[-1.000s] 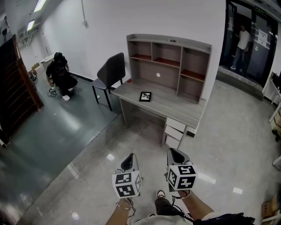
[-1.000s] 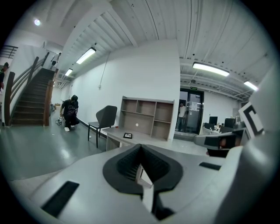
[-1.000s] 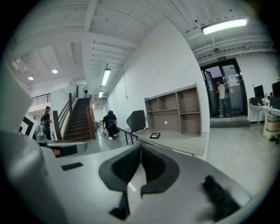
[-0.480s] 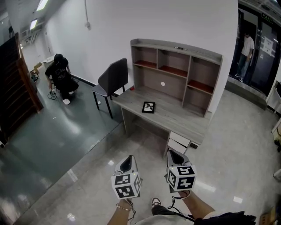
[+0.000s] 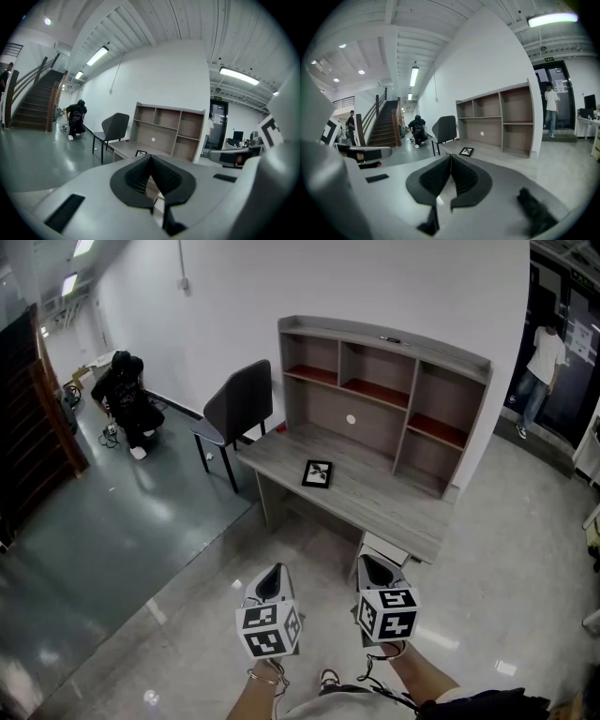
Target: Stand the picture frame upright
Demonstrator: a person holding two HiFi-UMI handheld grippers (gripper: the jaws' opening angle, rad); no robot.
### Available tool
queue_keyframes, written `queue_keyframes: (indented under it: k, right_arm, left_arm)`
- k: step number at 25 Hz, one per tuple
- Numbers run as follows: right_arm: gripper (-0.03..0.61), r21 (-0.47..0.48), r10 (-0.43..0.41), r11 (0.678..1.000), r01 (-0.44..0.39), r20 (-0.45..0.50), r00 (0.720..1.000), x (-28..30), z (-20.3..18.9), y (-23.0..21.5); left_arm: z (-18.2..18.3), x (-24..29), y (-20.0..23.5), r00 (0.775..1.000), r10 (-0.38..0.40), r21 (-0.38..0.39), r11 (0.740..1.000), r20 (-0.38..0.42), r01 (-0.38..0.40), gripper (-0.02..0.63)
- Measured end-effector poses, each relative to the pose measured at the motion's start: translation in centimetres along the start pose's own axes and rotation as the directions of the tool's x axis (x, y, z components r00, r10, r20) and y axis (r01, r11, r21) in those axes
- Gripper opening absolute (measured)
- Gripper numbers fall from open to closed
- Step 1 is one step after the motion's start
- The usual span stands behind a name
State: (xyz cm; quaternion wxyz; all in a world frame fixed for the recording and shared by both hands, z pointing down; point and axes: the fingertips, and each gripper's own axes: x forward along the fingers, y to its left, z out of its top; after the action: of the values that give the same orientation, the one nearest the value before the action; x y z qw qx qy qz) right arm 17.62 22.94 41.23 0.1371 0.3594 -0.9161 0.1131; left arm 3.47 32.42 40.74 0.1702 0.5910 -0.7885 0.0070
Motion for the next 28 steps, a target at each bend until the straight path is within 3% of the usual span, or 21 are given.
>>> queue_keyframes:
  k: [17, 28]
  right_arm:
    - [0.032, 0.036, 0.023, 0.999, -0.025, 0.032, 0.999, 8.1, 3.7, -6.4]
    - [0.032, 0.075, 0.008, 0.997, -0.007, -0.02, 1.0, 12.4, 2.0, -8.6]
  left_arm:
    - [2.8, 10.1, -1.6, 1.0, 0.019, 0.042, 0.999, -0.006, -0.018, 0.003]
    - [1.9, 14.9, -0.6, 0.998, 0.014, 0.044, 0.999, -0.058, -0.012, 0.003]
